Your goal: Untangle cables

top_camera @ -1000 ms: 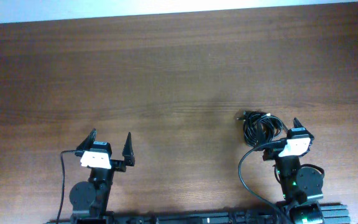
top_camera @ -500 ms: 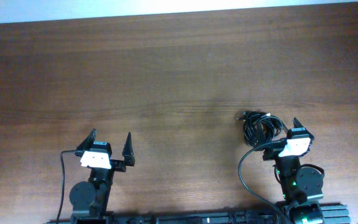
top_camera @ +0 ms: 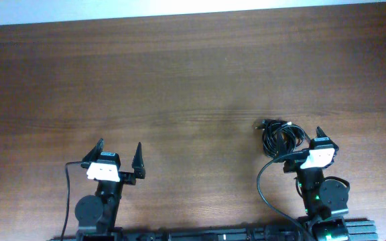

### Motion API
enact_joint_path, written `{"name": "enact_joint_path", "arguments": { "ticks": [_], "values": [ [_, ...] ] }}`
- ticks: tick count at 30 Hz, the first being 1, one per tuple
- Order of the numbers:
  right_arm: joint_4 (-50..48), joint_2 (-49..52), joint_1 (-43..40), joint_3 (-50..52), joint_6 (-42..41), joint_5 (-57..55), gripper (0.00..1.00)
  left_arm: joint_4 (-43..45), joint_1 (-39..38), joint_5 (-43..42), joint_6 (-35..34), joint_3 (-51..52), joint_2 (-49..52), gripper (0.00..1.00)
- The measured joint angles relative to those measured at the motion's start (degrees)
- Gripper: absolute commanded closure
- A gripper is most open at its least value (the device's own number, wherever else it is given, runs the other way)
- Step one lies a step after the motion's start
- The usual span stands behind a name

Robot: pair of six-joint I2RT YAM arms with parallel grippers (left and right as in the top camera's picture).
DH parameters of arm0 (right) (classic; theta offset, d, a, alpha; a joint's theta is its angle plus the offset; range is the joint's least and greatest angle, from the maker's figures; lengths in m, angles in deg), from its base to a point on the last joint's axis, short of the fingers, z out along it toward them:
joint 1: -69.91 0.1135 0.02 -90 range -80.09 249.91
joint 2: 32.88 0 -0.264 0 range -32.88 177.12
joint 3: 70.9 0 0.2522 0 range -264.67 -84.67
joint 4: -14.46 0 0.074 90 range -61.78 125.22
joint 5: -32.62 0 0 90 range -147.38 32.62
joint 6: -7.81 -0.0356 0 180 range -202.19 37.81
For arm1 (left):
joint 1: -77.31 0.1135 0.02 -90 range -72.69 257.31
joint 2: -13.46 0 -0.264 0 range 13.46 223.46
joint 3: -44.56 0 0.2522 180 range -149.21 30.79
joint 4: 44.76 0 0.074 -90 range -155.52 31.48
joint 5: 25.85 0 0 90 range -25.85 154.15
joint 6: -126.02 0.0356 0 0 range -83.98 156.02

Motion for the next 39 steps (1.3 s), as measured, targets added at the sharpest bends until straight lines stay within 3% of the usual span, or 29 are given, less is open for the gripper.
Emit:
{"name": "enact_joint_path", "arguments": {
  "ticks": [31,39],
  "values": [
    [0.00,0.00,0.00,0.00,0.00,0.00,0.01,-0.02,0.00,0.00,-0.02,0.00,0.00,0.01],
    [0.02,0.00,0.00,0.00,0.02,0.00,0.01,-5.66,0.00,-0.31,0.00,-3.72,4.81,0.01]
  ]
}}
